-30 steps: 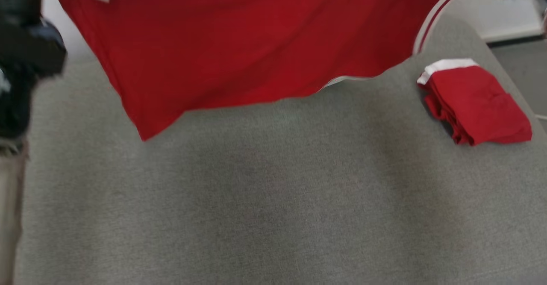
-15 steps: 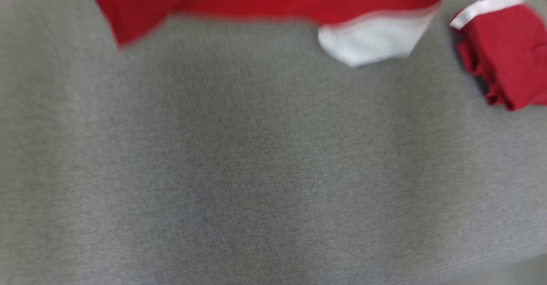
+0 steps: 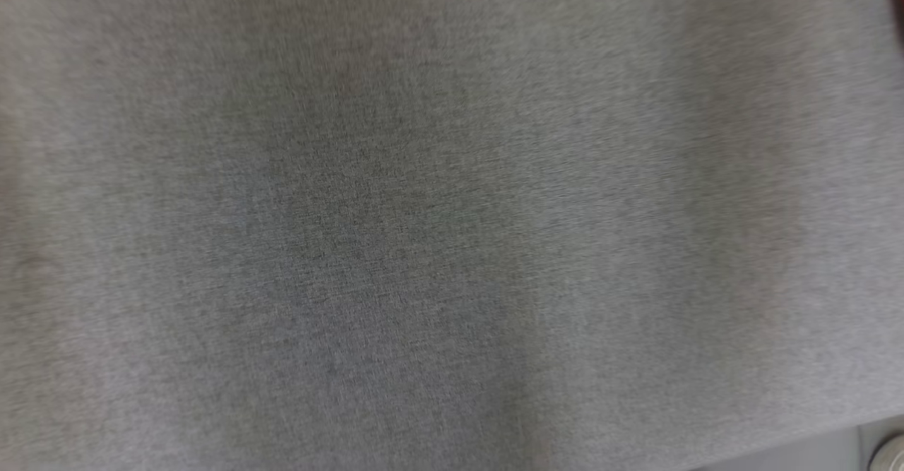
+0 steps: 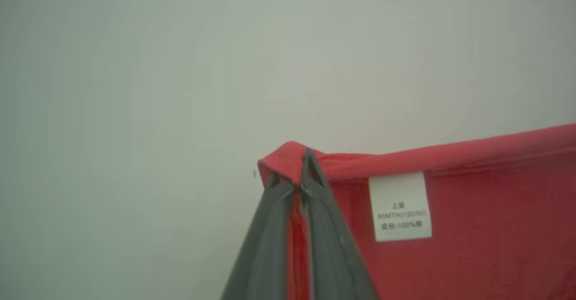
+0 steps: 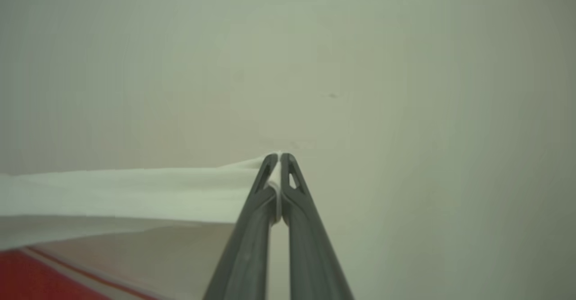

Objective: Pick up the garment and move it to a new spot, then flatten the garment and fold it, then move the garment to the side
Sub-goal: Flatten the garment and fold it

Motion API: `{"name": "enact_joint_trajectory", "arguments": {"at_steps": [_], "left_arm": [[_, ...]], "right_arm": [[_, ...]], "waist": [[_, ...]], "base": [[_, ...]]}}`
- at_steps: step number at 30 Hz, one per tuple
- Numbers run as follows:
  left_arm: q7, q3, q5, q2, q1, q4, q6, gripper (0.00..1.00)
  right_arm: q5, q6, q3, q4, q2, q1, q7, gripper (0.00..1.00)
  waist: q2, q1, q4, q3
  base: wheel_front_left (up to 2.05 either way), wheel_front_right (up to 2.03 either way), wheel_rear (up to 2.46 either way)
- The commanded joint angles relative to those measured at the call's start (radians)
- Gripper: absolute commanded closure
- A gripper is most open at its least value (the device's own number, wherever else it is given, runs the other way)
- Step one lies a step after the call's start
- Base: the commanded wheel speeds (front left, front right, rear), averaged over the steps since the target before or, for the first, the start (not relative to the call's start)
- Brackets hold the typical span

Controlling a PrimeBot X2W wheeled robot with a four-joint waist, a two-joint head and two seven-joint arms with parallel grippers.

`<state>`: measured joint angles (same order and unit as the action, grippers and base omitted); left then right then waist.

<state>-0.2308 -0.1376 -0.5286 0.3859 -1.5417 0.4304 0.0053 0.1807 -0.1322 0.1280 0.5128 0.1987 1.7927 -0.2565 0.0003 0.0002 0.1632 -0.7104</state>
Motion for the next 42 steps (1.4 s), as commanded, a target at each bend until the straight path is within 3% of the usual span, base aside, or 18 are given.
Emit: {"name": "enact_joint_trajectory", "arguments": {"at_steps": [1,7,14,16,21,23,24,30,35,42], "left_arm": [[-0.013,-0.001,0.011,-0.007,0.031,0.024,-0.009,1.0],[-0.033,-0.001,0.006,-0.043,0.133,0.064,-0.065,1.0],[-0.033,0.006,-0.028,-0.089,0.352,0.019,-0.118,1.0],[-0.034,-0.005,-0.059,-0.11,0.485,-0.016,-0.129,1.0],[-0.034,-0.001,-0.123,-0.135,0.734,-0.08,-0.135,1.0],[-0.034,-0.006,-0.132,-0.142,0.823,-0.097,-0.134,1.0],[-0.034,-0.006,-0.132,-0.142,0.823,-0.097,-0.134,1.0],[-0.034,0.015,-0.159,-0.173,1.033,-0.125,-0.129,1.0],[-0.034,0.022,-0.159,-0.189,1.162,-0.139,-0.115,1.0],[-0.034,0.001,-0.129,-0.189,1.334,-0.155,-0.085,1.0]], "right_arm": [[0.008,0.003,-0.013,0.012,0.013,-0.044,-0.005,1.0],[-0.025,0.003,-0.098,-0.016,0.039,-0.183,-0.009,1.0],[-0.139,0.003,-0.206,-0.07,0.102,-0.436,0.024,1.0],[-0.206,0.003,-0.241,-0.123,0.134,-0.578,0.125,1.0],[-0.285,0.003,-0.218,-0.314,0.166,-0.883,0.403,1.0],[-0.295,0.003,-0.197,-0.411,0.169,-1.022,0.522,1.0],[-0.295,0.003,-0.197,-0.411,0.169,-1.022,0.522,1.0],[-0.299,0.003,-0.132,-0.642,0.125,-1.364,0.784,1.0],[-0.311,0.003,-0.116,-0.72,0.08,-1.552,0.886,1.0],[-0.306,0.003,-0.111,-0.729,0.05,-1.714,0.98,1.0]], "waist": [[-0.0003,-0.0002,-0.016,-0.084],[-0.0003,-0.0002,-0.033,-0.086],[-0.0003,-0.0002,-0.051,0.02],[-0.0003,-0.0002,-0.058,0.093],[-0.0003,-0.0002,-0.064,0.227],[-0.0003,-0.0002,-0.063,0.274],[-0.0003,-0.0002,-0.063,0.274],[-0.0003,-0.0002,-0.061,0.398],[-0.0003,-0.0002,-0.064,0.476],[-0.0003,-0.0002,-0.07,0.57]], "base": [[0.0,0.0,0.0],[0.0,0.0,0.0],[0.0,0.0,0.0],[0.0,0.0,0.0],[0.0,0.0,0.0],[0.0,0.0,0.0],[0.0,0.0,0.0],[0.0,0.0,0.0],[0.0,0.0,0.0],[0.0,0.0,0.0]]}}
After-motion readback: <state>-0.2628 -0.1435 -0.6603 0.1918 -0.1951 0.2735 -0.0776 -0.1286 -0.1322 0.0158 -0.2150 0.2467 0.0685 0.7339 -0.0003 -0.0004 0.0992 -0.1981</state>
